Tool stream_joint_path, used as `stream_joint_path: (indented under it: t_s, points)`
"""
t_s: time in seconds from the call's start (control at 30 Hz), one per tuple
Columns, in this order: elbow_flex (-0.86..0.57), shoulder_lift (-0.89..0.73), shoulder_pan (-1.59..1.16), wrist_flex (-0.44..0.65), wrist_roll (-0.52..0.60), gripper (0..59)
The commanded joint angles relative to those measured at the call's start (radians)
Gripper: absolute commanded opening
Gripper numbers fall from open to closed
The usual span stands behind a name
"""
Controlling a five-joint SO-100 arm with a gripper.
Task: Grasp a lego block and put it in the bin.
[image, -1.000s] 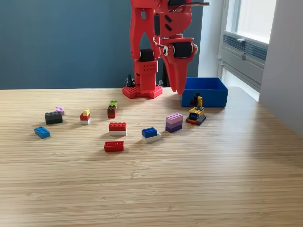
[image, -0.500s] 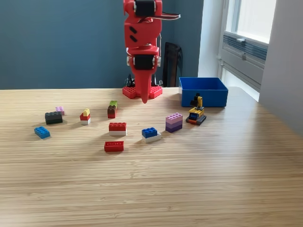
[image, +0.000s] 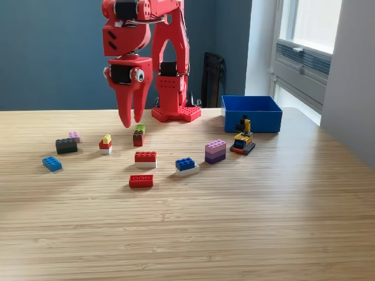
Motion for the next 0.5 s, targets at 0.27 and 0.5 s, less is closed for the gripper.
stream_joint_path:
  t_s: [0.27, 0.5]
  points:
    - [-0.011, 0.034, 0.206, -0.126, -0.029, 14.6]
    - [0.044, 0.034, 0.258, -0.149, -0.029, 14.1]
